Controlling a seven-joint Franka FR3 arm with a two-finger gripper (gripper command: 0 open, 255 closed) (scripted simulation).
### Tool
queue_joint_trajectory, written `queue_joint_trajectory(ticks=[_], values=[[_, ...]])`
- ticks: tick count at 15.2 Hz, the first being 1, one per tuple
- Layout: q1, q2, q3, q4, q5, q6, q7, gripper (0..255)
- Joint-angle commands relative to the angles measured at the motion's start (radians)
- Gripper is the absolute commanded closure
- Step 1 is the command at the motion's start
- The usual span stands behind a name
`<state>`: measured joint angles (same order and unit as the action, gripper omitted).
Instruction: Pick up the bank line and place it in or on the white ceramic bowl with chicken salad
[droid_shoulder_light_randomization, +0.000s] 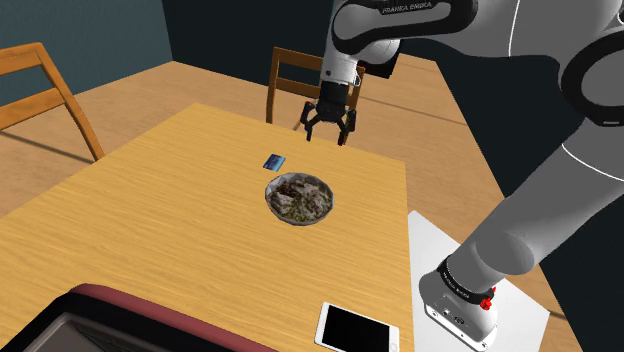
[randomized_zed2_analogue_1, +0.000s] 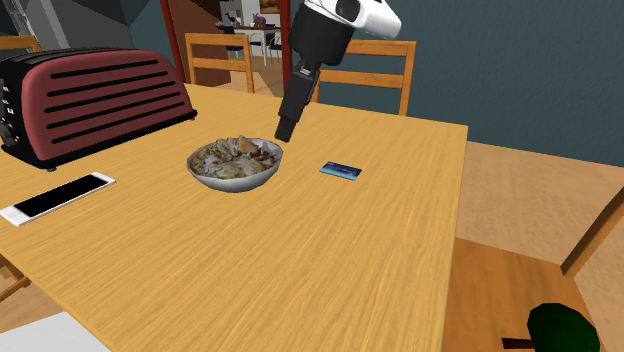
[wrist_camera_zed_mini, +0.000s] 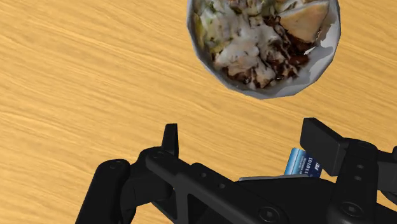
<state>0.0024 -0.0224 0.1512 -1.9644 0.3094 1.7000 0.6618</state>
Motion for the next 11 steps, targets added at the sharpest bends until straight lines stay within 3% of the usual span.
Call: queue_joint_trajectory(ticks=[1, 11], values=[[0.004, 0.085, 0.005, 0.064, 0.021, 0.011, 0.054, 0], [0.024, 0.495, 0.003, 0.414, 0.119, 0.036, 0.282, 0]])
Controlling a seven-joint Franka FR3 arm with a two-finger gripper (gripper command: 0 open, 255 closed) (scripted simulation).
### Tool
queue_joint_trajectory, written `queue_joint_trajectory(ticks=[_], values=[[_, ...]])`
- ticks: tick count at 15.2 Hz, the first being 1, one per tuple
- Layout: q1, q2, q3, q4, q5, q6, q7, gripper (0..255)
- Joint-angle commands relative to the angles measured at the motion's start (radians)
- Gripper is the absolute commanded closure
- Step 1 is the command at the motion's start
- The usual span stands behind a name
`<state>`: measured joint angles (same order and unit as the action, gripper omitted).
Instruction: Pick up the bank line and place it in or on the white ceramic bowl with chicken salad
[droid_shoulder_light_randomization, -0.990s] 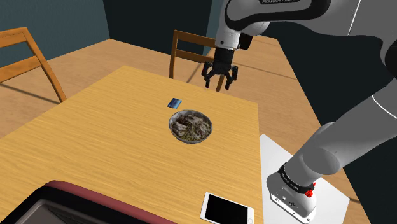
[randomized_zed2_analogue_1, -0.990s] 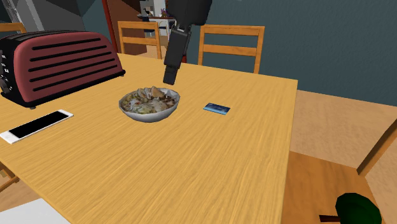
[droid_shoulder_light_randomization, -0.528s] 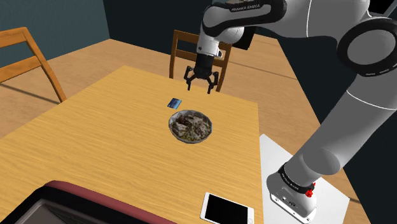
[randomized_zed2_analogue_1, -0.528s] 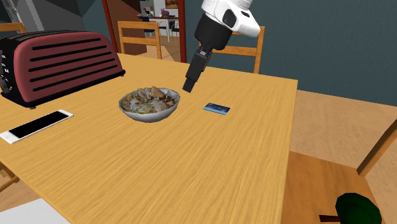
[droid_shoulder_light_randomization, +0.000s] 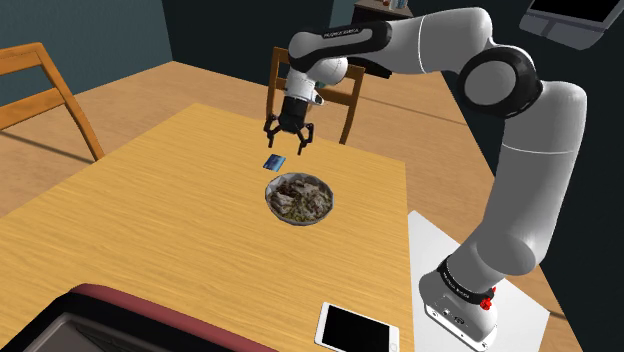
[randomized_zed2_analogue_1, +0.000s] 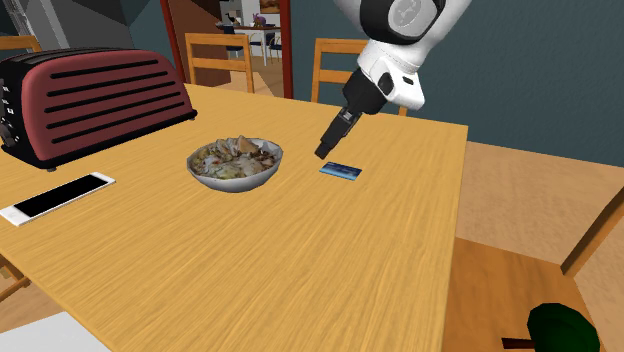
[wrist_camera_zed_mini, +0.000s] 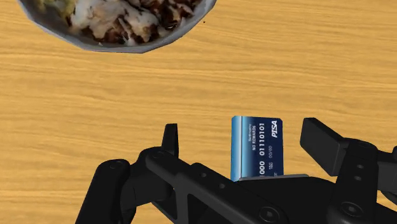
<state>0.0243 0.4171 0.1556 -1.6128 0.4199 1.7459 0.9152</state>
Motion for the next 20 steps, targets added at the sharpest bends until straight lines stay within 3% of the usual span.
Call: queue_joint_trajectory(ticks=[1, 3, 10, 18, 19, 20], values=[[0.003, 0.098, -0.002, 0.105, 0.018, -0.011, 0.051, 0], [0.005, 0.143, -0.003, 0.151, 0.028, -0.013, 0.074, 0], [0.028, 0.144, 0.006, 0.064, 0.041, 0.080, 0.060, 0], [0.028, 0.144, 0.006, 0.064, 0.041, 0.080, 0.060, 0], [0.028, 0.144, 0.006, 0.064, 0.041, 0.080, 0.060, 255], [0.028, 0.144, 0.006, 0.064, 0.041, 0.080, 0.060, 255]])
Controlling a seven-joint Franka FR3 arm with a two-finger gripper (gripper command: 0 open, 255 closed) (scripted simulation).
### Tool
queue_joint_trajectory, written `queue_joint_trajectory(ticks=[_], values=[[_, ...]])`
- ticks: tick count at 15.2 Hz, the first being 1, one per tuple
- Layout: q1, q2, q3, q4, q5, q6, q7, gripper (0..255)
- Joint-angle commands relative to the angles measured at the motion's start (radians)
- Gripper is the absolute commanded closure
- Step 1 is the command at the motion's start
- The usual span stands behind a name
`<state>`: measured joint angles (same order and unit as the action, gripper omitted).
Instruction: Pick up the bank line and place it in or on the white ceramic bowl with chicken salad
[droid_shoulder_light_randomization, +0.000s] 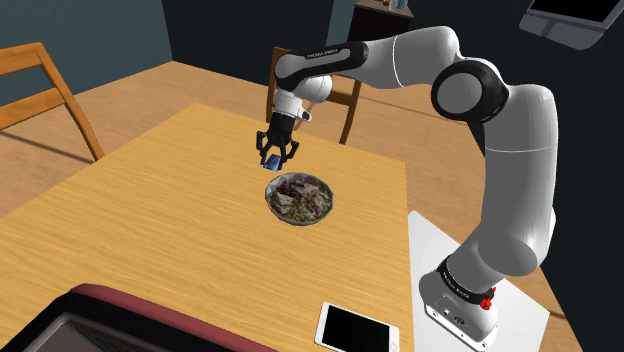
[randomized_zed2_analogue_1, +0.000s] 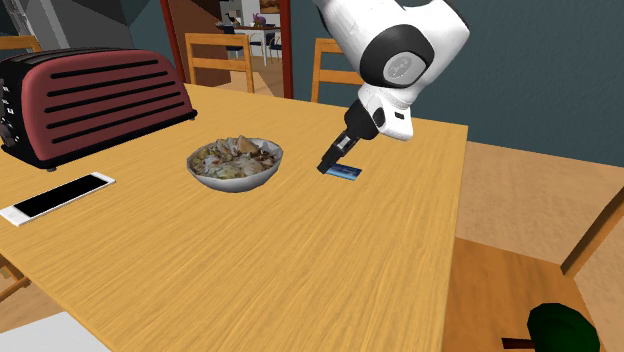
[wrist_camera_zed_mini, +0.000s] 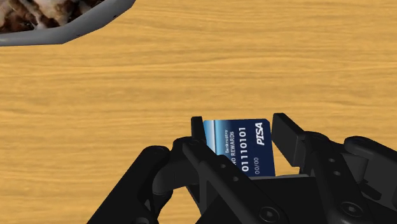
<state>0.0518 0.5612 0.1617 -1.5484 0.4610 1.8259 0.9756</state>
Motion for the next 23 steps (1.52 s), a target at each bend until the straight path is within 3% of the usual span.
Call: queue_joint_trajectory(ticks=[1, 8, 23], values=[[0.000, 0.000, 0.000, 0.000, 0.000, 0.000, 0.000, 255], [0.000, 0.000, 0.000, 0.000, 0.000, 0.000, 0.000, 255], [-0.008, -0.069, 0.003, 0.090, -0.005, -0.145, 0.068, 255]])
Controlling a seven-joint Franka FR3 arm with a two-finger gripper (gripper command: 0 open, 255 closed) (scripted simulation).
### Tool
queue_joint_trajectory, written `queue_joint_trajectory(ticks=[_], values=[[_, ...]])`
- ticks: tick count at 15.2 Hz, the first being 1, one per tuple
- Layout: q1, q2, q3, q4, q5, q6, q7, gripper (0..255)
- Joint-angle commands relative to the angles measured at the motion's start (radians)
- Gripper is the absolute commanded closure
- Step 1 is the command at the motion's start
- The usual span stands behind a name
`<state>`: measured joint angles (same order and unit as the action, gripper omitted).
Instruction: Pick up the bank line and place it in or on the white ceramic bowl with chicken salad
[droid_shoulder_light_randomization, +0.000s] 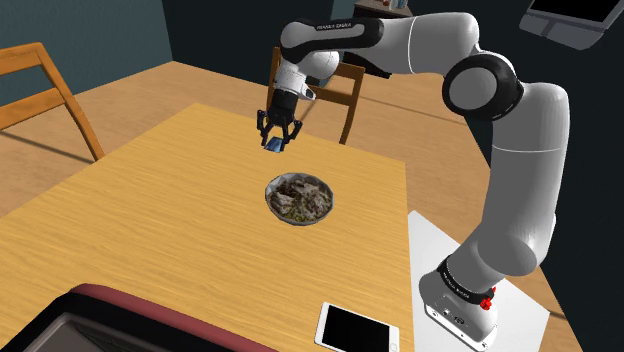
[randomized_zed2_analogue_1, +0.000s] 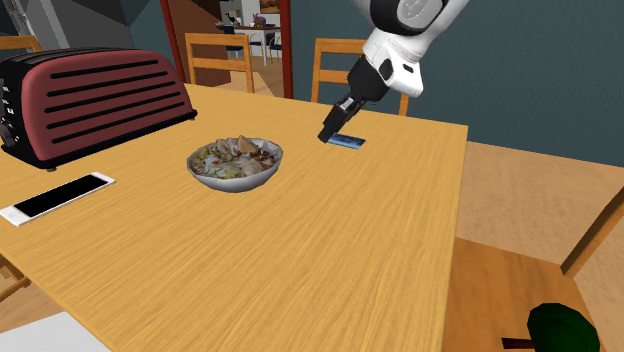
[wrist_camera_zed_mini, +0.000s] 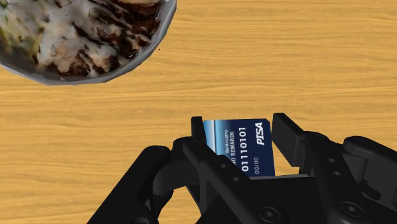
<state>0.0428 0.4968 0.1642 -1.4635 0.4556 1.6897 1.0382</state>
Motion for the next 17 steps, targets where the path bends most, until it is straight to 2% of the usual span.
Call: queue_joint_trajectory(ticks=[1, 14, 17], values=[[0.000, -0.008, 0.001, 0.013, 0.000, -0.019, 0.011, 255], [-0.006, -0.029, 0.005, 0.142, -0.001, -0.154, 0.076, 255], [0.002, -0.163, 0.015, -0.050, 0.022, -0.091, 0.067, 255]])
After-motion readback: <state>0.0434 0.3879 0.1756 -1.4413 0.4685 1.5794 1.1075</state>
